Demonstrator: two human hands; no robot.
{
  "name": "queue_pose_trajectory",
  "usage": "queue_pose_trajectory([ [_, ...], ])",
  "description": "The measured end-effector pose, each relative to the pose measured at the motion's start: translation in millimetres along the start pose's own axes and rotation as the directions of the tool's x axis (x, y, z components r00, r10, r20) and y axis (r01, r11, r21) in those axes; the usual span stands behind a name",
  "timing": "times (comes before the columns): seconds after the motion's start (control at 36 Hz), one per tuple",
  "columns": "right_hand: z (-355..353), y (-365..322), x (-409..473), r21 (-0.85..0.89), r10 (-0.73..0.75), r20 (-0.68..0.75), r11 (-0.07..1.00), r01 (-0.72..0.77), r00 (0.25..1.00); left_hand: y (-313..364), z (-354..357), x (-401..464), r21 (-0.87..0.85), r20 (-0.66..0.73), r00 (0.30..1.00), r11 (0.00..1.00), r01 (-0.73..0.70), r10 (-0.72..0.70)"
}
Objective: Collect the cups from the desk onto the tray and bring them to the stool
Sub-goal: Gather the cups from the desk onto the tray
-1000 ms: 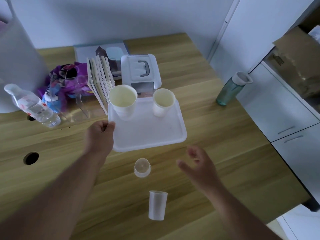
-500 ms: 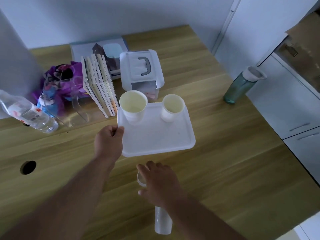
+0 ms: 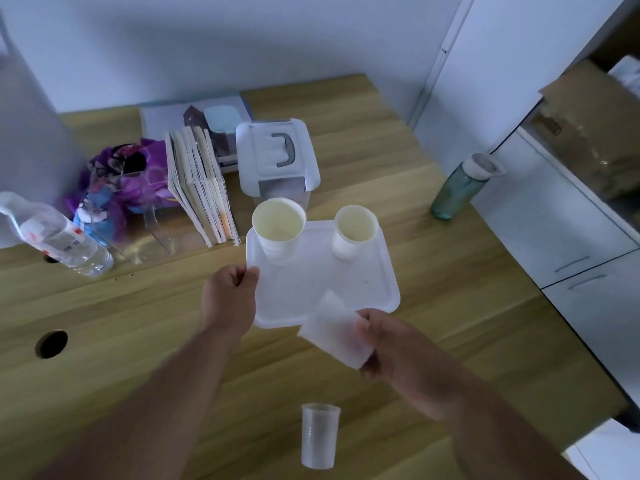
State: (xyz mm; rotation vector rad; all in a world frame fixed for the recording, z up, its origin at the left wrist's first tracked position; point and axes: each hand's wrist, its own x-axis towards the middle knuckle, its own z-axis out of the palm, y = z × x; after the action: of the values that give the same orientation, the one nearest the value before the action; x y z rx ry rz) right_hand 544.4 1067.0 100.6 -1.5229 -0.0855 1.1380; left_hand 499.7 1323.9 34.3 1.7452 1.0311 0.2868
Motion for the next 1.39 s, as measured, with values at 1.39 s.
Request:
queue_pose_trajectory([
  [1.39,56,136,-12,-0.671,0.149,-0.381,0.634,-0.384,0.912,14,23,-37,0.009,0.091,0.996,1.0,-0.018,0.017],
])
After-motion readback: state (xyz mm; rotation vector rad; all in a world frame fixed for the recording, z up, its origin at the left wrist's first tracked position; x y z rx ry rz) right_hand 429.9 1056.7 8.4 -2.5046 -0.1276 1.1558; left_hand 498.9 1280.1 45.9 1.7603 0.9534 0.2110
